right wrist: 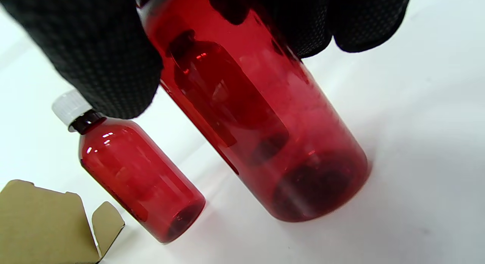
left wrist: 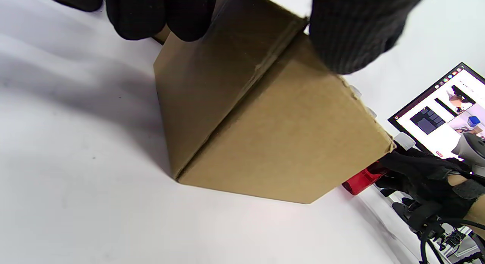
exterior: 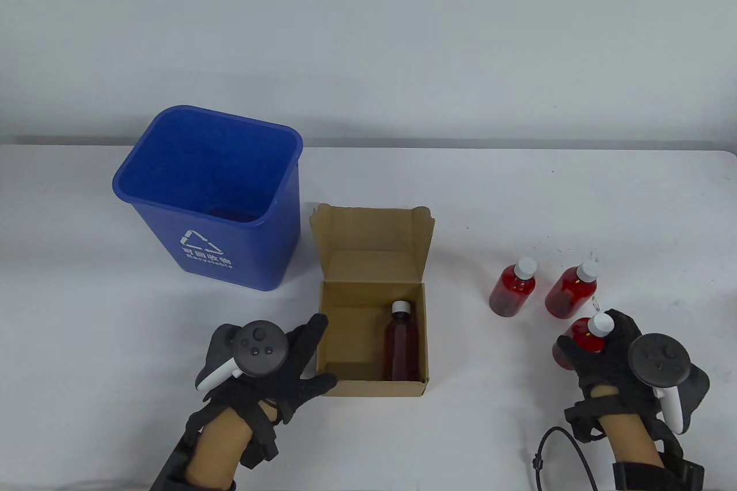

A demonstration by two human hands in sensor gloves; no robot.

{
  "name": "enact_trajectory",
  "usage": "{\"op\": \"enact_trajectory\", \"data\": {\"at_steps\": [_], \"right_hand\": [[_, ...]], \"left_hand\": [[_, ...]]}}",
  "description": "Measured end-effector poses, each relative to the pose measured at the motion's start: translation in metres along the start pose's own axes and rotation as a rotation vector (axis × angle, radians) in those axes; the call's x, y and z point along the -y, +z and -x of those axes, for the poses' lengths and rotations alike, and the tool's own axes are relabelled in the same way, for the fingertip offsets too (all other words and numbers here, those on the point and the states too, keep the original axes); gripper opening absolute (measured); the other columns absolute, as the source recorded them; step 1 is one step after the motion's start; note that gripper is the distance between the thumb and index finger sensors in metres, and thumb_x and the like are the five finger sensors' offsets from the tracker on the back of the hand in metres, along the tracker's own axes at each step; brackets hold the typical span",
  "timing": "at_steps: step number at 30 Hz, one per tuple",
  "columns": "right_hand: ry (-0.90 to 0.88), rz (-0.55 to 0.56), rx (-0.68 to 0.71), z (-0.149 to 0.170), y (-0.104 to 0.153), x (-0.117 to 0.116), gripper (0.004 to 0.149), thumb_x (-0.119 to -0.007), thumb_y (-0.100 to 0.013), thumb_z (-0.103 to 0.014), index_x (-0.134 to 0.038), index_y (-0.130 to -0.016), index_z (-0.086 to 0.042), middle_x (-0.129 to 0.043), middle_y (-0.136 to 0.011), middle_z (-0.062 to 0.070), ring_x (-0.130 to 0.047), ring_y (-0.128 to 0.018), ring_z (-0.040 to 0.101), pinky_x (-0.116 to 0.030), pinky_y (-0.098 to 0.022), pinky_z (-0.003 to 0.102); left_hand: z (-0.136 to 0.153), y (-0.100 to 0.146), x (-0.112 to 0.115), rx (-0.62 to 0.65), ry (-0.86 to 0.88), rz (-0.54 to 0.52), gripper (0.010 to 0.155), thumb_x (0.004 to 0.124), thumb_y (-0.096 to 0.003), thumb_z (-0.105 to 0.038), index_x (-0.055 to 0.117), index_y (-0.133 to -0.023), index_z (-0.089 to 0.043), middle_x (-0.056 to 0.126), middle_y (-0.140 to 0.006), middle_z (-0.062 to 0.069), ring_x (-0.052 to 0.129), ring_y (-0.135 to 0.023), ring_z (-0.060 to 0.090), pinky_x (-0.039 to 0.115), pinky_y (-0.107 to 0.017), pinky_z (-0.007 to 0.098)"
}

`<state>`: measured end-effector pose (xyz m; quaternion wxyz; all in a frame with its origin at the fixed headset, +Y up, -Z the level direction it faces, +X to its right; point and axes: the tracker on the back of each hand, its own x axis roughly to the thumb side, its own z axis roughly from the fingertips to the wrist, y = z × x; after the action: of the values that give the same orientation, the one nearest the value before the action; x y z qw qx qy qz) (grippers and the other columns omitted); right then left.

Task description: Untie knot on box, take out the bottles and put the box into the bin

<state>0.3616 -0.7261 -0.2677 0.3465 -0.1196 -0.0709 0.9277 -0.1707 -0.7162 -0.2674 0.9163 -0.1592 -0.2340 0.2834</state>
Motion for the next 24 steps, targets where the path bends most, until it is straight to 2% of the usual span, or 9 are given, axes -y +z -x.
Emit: {"op": "enact_trajectory", "data": {"at_steps": [3,6,13,18,24], "right_hand": [[0.016,0.012,0.008,-0.007,0.003,0.008,0.091,-0.089,-0.042,-0.049,-0.034,-0.100,-0.004,-0.030,-0.104,0.022,-0.058,-0.091,0.046,-0.059,-0.060,0.059],[0.002,0.025,0.023,-0.018,0.008,0.017,0.093,-0.086,-0.044,-0.050,-0.029,-0.101,-0.002,-0.024,-0.104,0.023,-0.046,-0.094,0.051,-0.051,-0.062,0.064],[0.083,0.093,0.169,-0.069,0.024,0.036,0.091,-0.082,-0.047,-0.051,-0.028,-0.101,-0.002,-0.021,-0.104,0.024,-0.037,-0.095,0.054,-0.045,-0.063,0.065],[0.140,0.115,0.274,-0.105,0.035,0.034,0.089,-0.081,-0.047,-0.051,-0.029,-0.101,-0.002,-0.023,-0.104,0.024,-0.039,-0.094,0.054,-0.046,-0.063,0.065],[0.202,0.062,0.422,-0.160,0.052,0.012,0.086,-0.080,-0.048,-0.050,-0.033,-0.101,-0.003,-0.031,-0.103,0.023,-0.046,-0.092,0.052,-0.049,-0.062,0.063]], "left_hand": [[0.000,0.000,0.000,-0.001,0.000,0.000,0.095,0.075,-0.0478,-0.058,0.016,-0.113,-0.021,0.043,-0.114,0.023,0.053,-0.100,0.060,0.044,-0.070,0.076],[0.000,0.000,0.000,-0.001,0.000,0.000,0.095,0.075,-0.0479,-0.058,0.016,-0.113,-0.021,0.043,-0.114,0.023,0.053,-0.100,0.060,0.044,-0.070,0.076],[0.000,0.000,0.000,-0.003,-0.001,0.001,0.095,0.075,-0.0478,-0.058,0.016,-0.113,-0.021,0.044,-0.114,0.023,0.053,-0.100,0.060,0.044,-0.070,0.076],[0.000,0.000,0.000,-0.004,-0.001,0.002,0.095,0.075,-0.0478,-0.057,0.016,-0.113,-0.021,0.044,-0.113,0.023,0.054,-0.100,0.060,0.044,-0.070,0.076],[0.000,0.000,0.001,-0.006,-0.006,0.001,0.095,0.075,-0.0477,-0.058,0.016,-0.113,-0.021,0.044,-0.113,0.023,0.054,-0.100,0.060,0.044,-0.069,0.076]]}}
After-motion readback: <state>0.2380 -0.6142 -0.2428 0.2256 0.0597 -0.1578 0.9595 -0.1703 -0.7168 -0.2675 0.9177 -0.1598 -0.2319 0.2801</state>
